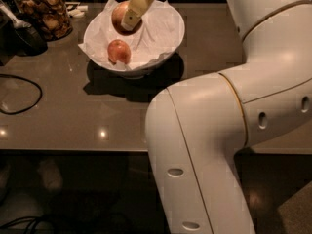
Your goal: Pick apple from white bowl
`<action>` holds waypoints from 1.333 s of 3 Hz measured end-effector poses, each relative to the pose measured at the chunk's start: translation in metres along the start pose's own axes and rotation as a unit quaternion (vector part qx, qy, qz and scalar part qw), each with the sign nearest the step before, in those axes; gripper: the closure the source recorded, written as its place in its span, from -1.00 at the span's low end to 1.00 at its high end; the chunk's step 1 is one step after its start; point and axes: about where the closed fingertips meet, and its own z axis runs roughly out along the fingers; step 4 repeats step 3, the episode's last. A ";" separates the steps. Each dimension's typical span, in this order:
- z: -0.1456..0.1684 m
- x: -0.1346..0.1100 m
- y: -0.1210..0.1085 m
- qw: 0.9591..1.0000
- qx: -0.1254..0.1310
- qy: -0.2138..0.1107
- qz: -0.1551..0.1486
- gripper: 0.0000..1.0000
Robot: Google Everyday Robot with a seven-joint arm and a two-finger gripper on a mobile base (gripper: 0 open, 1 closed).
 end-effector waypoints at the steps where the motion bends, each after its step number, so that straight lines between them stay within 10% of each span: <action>1: -0.013 -0.002 0.009 1.000 0.000 -0.009 0.001 1.00; 4: -0.041 -0.008 0.019 0.999 0.013 -0.040 0.007 1.00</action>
Offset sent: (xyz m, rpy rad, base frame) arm -0.0880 -0.0474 0.0327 -0.0735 0.1700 0.0839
